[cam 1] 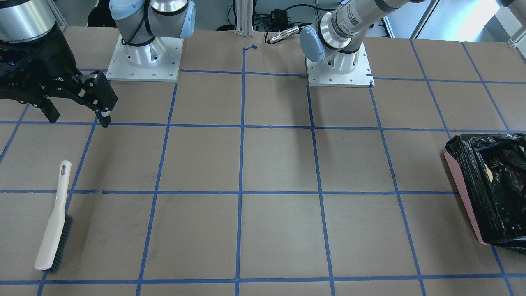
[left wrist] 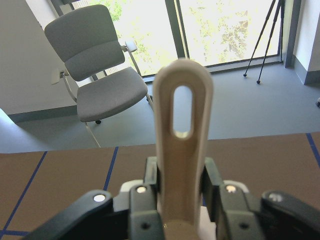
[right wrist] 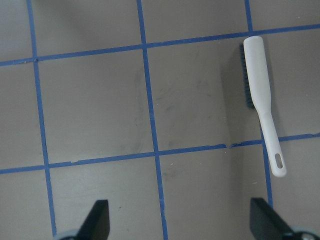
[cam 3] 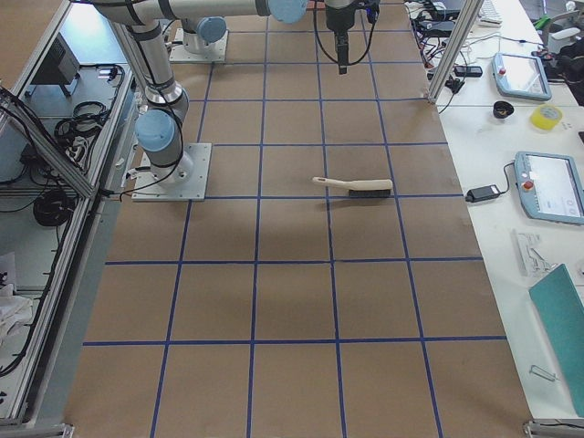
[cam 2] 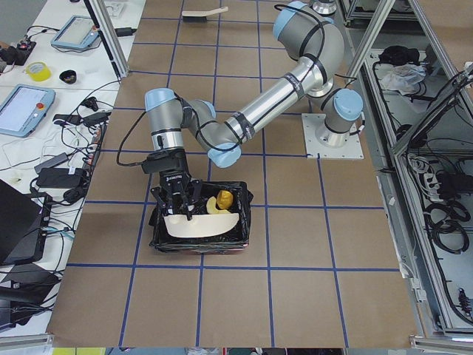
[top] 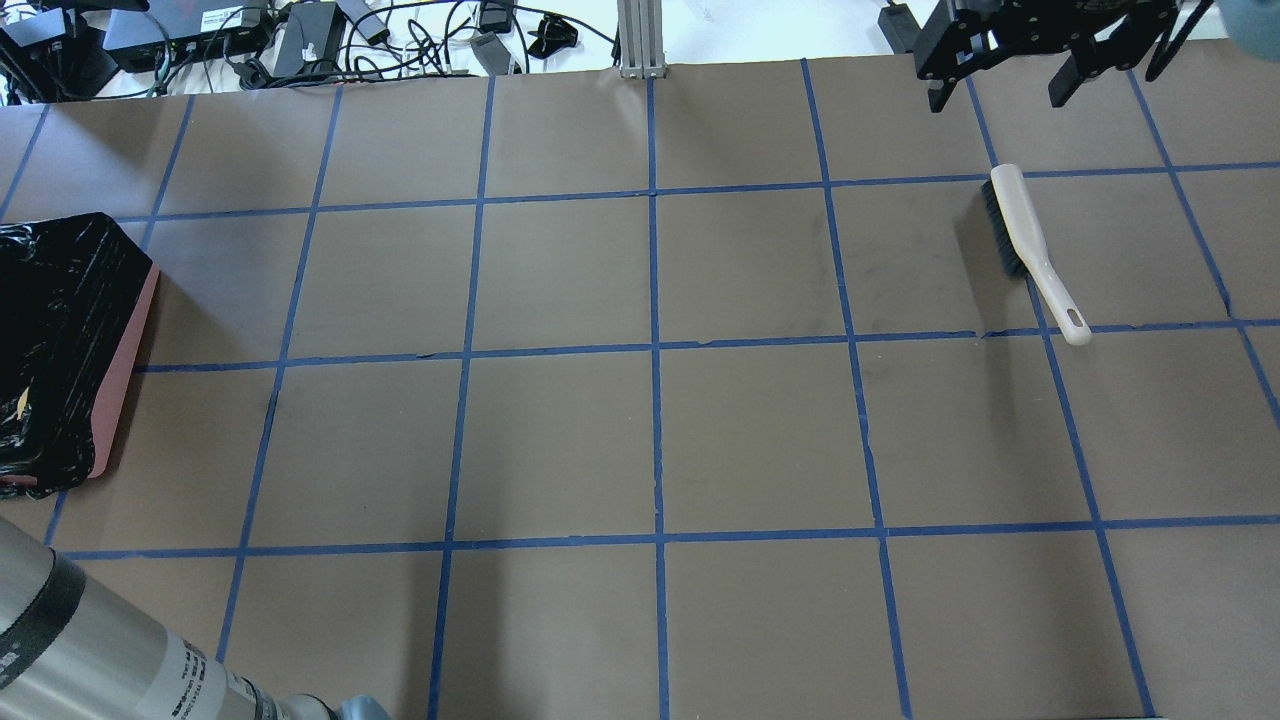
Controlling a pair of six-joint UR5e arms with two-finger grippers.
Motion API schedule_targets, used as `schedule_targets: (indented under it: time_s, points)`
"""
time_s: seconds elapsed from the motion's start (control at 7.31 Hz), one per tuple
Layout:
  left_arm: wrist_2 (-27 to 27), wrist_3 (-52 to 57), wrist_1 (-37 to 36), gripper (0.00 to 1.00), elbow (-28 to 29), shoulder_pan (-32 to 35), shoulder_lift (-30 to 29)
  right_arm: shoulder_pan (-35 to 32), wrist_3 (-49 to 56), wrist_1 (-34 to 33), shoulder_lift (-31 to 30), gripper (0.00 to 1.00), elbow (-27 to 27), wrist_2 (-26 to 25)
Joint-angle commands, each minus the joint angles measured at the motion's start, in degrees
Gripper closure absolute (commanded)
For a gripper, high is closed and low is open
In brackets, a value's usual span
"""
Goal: Sweep and dump trash into bin
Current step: 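Release the brush and raise the right gripper away from it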
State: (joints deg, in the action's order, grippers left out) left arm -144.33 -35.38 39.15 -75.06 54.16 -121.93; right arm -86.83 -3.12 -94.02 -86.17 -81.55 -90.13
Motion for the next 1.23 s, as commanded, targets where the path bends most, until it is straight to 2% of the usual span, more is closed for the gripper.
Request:
schedule_targets:
  time_s: [0.0,0.27,0.41,0.55,0.68,1.1]
  points:
    - [-1.0,-0.1,-0.1,1.00,-1.1,0.3,0.3,-0.3,1.4,2.3,-0.1,0.00,-0.1,-1.2]
    - [-2.0,0.0,-0.1,1.00,-1.8,0.3,-0.1,-0.3,1.6,3.0,0.4,0.00,-0.7,-0.6]
    - [-7.1,0.1,0.0,1.00,-1.8,0.3,-0.6,-0.3,1.5,3.1,0.3,0.00,-2.0,-0.3]
    - [-8.0,0.2,0.1,1.00,-1.5,0.4,-0.4,-0.4,0.8,2.9,0.3,0.00,-3.4,1.0]
    - [-9.2,0.2,0.3,1.00,-1.0,1.0,-0.5,-0.4,0.4,2.9,1.1,0.00,-4.7,4.7]
    - [-11.8,0.2,0.3,1.00,-1.2,2.2,-0.4,-4.0,-0.3,1.6,1.5,0.00,-5.2,1.7]
